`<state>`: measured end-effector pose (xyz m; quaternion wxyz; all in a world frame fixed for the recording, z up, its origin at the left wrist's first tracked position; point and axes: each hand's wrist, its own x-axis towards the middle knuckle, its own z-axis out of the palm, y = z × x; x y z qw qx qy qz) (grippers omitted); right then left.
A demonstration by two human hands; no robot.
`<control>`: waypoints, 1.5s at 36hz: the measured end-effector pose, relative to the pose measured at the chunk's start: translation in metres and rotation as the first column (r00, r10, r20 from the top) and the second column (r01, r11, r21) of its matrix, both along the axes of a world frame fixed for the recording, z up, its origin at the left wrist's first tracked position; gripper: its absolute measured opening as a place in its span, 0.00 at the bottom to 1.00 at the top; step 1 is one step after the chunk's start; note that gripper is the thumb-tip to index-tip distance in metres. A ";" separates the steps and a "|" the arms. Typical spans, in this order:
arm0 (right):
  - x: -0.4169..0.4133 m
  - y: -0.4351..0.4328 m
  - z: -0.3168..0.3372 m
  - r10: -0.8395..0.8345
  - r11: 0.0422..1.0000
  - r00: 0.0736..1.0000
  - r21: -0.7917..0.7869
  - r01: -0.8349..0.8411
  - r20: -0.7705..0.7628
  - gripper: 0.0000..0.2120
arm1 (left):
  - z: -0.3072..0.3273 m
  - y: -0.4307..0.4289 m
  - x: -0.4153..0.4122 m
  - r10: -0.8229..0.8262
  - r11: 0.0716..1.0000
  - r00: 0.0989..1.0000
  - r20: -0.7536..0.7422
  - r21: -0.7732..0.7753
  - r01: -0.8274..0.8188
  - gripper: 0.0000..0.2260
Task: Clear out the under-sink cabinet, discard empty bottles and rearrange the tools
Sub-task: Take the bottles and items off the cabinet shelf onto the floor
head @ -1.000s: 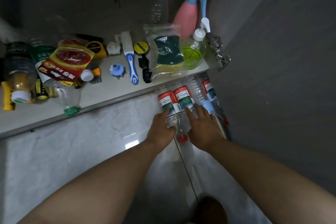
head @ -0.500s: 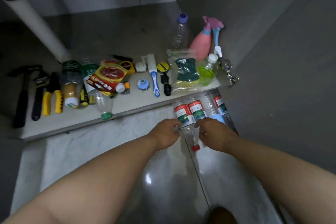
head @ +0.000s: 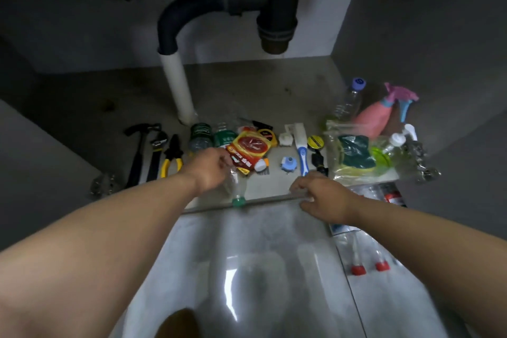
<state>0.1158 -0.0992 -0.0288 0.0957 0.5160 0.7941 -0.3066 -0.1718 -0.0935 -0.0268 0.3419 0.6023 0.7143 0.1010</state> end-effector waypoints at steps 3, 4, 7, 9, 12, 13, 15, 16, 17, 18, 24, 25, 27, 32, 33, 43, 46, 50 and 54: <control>-0.028 0.015 -0.004 -0.046 0.998 0.999 0.042 0.047 -0.028 0.24 | -0.011 0.011 -0.023 0.184 0.975 0.978 -0.103 0.149 -0.167 0.06; -0.036 0.020 -0.005 -0.071 0.996 0.997 0.052 0.073 -0.039 0.25 | -0.016 0.015 -0.028 0.248 0.956 0.963 -0.102 0.185 -0.226 0.08; -0.058 0.035 -0.009 -0.127 0.987 0.988 0.088 0.134 -0.085 0.27 | -0.031 0.026 -0.037 0.386 0.914 0.921 -0.045 0.157 -0.375 0.21; -0.071 0.044 -0.012 -0.156 0.978 0.981 0.125 0.170 -0.117 0.26 | -0.041 0.033 -0.042 0.411 0.906 0.910 -0.046 0.125 -0.403 0.29; -0.091 0.056 -0.015 -0.204 0.955 0.967 0.185 0.230 -0.149 0.30 | -0.055 0.040 -0.044 0.422 0.902 0.906 -0.014 0.110 -0.419 0.35; -0.097 0.060 -0.016 -0.214 0.946 0.964 0.211 0.245 -0.159 0.31 | -0.058 0.041 -0.044 0.438 0.892 0.899 0.019 0.111 -0.437 0.35; -0.107 0.067 -0.018 -0.239 0.928 0.955 0.248 0.278 -0.176 0.34 | -0.062 0.041 -0.043 0.484 0.866 0.873 0.065 0.113 -0.488 0.33; -0.112 0.071 -0.019 -0.249 0.923 0.953 0.257 0.287 -0.172 0.35 | -0.062 0.040 -0.043 0.505 0.853 0.860 0.080 0.107 -0.511 0.31; -0.116 0.074 -0.021 -0.254 0.921 0.955 0.263 0.288 -0.156 0.36 | -0.062 0.039 -0.043 0.520 0.843 0.848 0.097 0.096 -0.528 0.29; -0.120 0.076 -0.022 -0.256 0.920 0.957 0.270 0.285 -0.136 0.35 | -0.061 0.038 -0.044 0.534 0.835 0.837 0.118 0.085 -0.544 0.28; -0.135 0.079 -0.029 -0.297 0.878 0.951 0.365 0.309 -0.091 0.28 | -0.051 0.024 -0.056 0.579 0.785 0.772 0.262 0.078 -0.615 0.30; -0.135 0.079 -0.029 -0.307 0.873 0.947 0.367 0.320 -0.093 0.27 | -0.048 0.022 -0.059 0.562 0.797 0.779 0.279 0.070 -0.600 0.29; -0.134 0.078 -0.027 -0.339 0.867 0.934 0.348 0.356 -0.112 0.27 | -0.039 0.019 -0.064 0.514 0.830 0.805 0.294 0.064 -0.554 0.25; -0.112 0.068 -0.008 -0.405 0.845 0.885 0.274 0.458 -0.229 0.27 | -0.008 0.010 -0.067 0.362 0.914 0.850 0.383 0.035 -0.405 0.19; -0.103 0.064 -0.001 -0.404 0.850 0.883 0.260 0.459 -0.240 0.28 | 0.000 0.007 -0.063 0.326 0.930 0.858 0.396 0.030 -0.367 0.18; 0.041 0.011 0.058 -0.457 0.864 0.861 0.118 0.490 -0.223 0.16 | 0.037 -0.032 0.059 0.134 0.923 0.836 0.533 -0.374 0.091 0.23; 0.088 -0.010 0.062 -0.462 0.884 0.882 0.033 0.467 -0.092 0.23 | 0.030 -0.057 0.106 0.154 0.841 0.814 0.560 -0.507 0.190 0.23; 0.136 -0.037 0.052 -0.400 0.914 0.914 -0.039 0.403 0.073 0.31 | 0.006 -0.091 0.157 0.175 0.767 0.809 0.562 -0.593 0.245 0.20; 0.167 -0.057 0.031 -0.376 0.913 0.914 -0.105 0.394 0.153 0.30 | -0.026 -0.116 0.191 0.261 0.756 0.804 0.535 -0.630 0.174 0.25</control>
